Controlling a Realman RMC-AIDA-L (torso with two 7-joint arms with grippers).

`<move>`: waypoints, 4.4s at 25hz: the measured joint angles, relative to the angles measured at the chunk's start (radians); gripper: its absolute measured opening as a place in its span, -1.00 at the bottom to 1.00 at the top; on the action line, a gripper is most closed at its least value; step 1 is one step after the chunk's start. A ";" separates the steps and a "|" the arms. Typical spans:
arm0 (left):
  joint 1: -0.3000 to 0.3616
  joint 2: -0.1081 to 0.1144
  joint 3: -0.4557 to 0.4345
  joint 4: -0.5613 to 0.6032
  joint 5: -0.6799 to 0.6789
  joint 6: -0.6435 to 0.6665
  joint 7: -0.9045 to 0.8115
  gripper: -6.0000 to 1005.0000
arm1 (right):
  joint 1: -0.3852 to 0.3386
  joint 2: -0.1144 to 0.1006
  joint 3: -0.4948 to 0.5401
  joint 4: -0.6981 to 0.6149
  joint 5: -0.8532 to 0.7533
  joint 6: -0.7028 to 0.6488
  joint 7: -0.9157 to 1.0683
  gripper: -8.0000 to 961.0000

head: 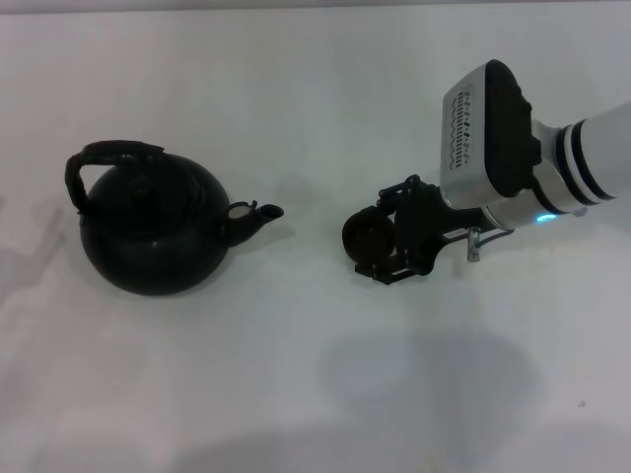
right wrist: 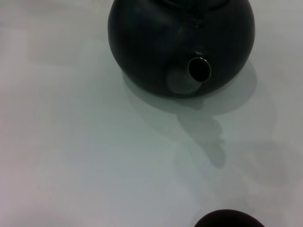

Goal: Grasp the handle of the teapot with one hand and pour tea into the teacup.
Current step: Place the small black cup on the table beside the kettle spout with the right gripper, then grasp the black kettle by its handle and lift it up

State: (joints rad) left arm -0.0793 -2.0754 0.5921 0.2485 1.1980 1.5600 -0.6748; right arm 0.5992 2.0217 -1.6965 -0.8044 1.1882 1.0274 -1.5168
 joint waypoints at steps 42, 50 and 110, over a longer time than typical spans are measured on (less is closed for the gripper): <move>0.031 0.003 0.000 0.033 0.087 0.089 0.007 0.57 | -0.253 -0.019 0.870 0.137 0.594 0.352 -0.537 0.83; 0.037 0.005 0.012 0.058 0.149 0.138 0.003 0.56 | -0.275 -0.020 1.052 0.330 0.606 0.370 -0.702 0.82; -0.117 -0.004 0.002 -0.095 0.224 -0.081 0.003 -0.28 | -0.247 -0.018 1.061 0.361 0.607 0.264 -0.741 0.82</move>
State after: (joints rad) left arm -0.1964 -2.0790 0.5939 0.1537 1.4215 1.4795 -0.6717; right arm 0.3524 2.0033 -0.6350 -0.4433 1.7948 1.2912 -2.2580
